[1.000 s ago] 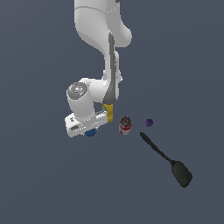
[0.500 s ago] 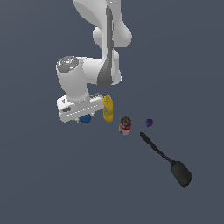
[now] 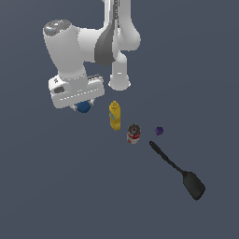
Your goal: Pick up a designated object from a clutter of objects.
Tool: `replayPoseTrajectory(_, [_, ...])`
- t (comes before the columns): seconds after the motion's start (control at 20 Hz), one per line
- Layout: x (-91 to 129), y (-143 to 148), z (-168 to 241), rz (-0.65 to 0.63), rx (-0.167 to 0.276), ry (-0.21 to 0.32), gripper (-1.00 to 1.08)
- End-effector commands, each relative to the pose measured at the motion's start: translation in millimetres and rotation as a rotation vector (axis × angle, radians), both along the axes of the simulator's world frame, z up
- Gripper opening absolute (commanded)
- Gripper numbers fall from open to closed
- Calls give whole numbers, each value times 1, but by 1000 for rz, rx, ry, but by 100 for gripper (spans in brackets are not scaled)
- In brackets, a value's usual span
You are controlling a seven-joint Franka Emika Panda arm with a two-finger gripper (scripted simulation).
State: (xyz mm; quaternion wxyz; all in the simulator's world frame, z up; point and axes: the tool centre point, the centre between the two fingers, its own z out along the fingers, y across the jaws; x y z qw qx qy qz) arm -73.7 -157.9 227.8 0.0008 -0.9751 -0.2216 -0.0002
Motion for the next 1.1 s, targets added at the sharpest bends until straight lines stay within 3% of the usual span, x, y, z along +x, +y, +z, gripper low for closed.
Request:
replayPoseTrajectory(0.0, [-12, -6, 24, 0, 0, -1, -100])
replayPoseTrajectory(0.55, [-48, -28, 106, 0, 0, 0, -100])
replayPoseTrajectory(1.05, [-59, -36, 134, 0, -1, 0, -100])
